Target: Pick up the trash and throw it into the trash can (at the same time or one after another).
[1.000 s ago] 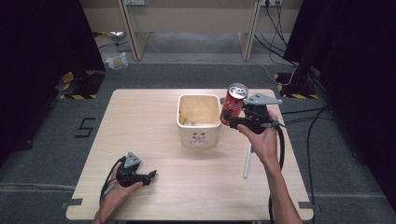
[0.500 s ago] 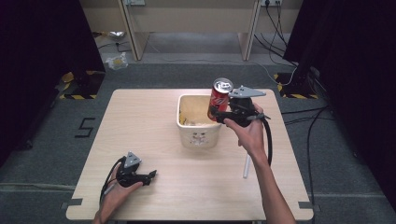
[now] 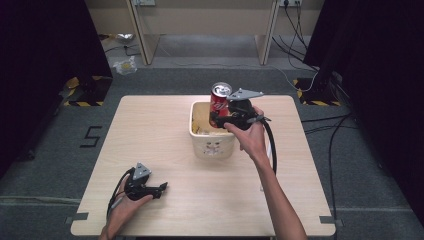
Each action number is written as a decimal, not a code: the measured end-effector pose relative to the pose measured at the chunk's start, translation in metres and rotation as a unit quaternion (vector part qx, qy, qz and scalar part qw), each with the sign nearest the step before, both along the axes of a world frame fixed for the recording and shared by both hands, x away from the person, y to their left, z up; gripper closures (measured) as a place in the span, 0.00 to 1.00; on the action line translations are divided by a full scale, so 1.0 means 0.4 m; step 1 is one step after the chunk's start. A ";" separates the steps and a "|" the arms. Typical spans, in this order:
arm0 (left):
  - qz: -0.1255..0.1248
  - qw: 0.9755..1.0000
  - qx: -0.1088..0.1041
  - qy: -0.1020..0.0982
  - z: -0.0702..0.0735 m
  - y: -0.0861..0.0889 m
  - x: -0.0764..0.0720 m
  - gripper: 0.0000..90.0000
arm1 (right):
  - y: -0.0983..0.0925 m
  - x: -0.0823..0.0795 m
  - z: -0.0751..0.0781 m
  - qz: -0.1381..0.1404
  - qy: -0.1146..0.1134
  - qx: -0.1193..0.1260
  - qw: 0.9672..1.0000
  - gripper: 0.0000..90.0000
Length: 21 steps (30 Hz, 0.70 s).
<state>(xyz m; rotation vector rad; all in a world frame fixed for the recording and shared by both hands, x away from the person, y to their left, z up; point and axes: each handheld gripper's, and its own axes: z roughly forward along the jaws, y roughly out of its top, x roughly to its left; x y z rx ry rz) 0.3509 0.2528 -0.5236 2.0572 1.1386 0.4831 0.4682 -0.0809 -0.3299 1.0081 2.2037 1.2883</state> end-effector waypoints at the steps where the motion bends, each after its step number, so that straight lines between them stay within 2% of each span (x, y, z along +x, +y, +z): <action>1: 0.000 1.000 0.000 0.000 0.000 0.000 0.000 0.16 | 0.007 0.005 -0.006 0.002 0.003 -0.003 1.000 0.38; 9: 0.001 1.000 -0.001 0.000 0.000 0.000 0.000 0.16 | 0.046 0.031 -0.045 0.011 0.025 -0.024 0.999 0.38; 21: 0.000 1.000 0.000 0.000 0.000 0.000 0.000 0.16 | 0.095 0.058 -0.091 0.022 0.052 -0.039 0.998 0.38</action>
